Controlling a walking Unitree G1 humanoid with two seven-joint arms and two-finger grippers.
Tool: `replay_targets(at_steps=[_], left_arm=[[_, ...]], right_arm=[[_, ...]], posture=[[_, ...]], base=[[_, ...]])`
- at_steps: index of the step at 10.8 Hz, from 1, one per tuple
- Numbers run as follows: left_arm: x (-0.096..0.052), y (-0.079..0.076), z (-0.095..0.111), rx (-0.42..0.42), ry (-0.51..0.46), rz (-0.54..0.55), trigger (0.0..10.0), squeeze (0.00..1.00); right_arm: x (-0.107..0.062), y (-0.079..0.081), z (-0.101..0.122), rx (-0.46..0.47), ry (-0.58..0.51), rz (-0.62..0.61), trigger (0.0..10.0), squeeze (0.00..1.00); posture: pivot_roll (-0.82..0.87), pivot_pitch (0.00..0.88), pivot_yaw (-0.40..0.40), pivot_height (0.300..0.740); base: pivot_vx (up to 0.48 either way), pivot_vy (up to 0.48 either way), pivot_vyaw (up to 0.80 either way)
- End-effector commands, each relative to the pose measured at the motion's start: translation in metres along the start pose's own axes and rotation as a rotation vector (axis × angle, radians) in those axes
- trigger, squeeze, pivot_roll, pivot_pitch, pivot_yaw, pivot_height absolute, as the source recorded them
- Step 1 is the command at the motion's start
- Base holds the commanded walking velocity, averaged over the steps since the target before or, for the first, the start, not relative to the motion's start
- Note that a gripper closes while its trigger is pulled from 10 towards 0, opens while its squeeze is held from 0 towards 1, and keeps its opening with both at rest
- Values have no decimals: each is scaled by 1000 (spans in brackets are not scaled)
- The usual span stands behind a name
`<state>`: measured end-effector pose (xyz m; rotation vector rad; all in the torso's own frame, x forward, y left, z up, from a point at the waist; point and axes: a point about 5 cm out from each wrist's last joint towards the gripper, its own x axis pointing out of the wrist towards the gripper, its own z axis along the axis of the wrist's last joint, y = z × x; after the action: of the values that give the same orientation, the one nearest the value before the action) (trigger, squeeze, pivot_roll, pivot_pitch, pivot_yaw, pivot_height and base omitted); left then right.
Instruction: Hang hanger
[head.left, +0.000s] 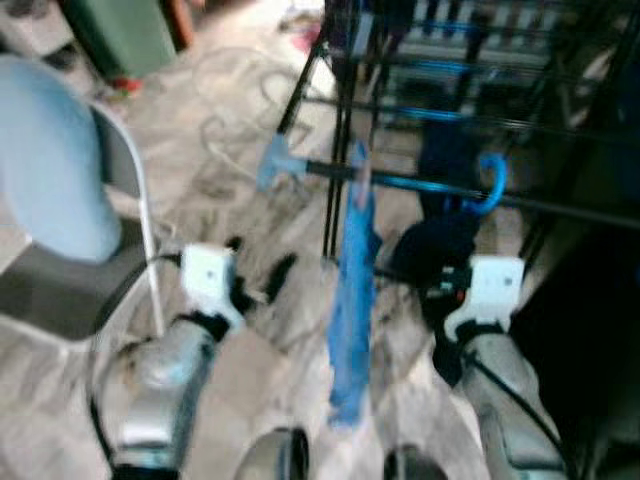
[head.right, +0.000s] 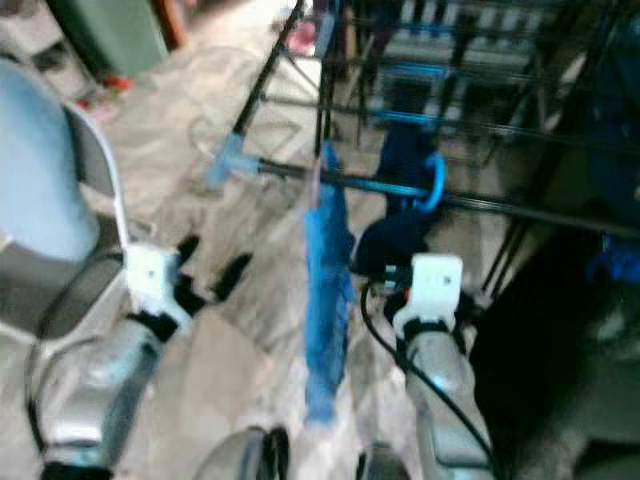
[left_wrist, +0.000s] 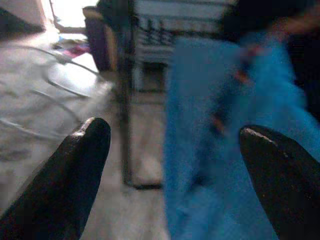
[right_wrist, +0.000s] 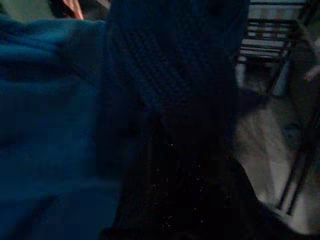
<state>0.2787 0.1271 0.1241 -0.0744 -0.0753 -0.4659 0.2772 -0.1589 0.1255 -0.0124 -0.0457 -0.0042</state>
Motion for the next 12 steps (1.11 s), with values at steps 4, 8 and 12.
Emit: replay_targets(at_steps=[4, 8, 12], left_arm=[[-11, 5, -12, 15, 58, -12, 10000, 0], [-7, 4, -20, -11, 112, 18, 10000, 0], [-9, 3, -22, -30, 113, 1, 10000, 0]], right_arm=[[-6, 10, 1, 10, -34, 3, 10000, 0], [2, 21, -13, 46, 57, 27, 10000, 0], [2, 23, -16, 56, 68, 38, 10000, 0]], posture=[[-50, 233, 72, 740], [-53, 225, 73, 740], [-46, 224, 65, 740]], base=[[0, 0, 0], [0, 0, 0], [0, 200, -508]])
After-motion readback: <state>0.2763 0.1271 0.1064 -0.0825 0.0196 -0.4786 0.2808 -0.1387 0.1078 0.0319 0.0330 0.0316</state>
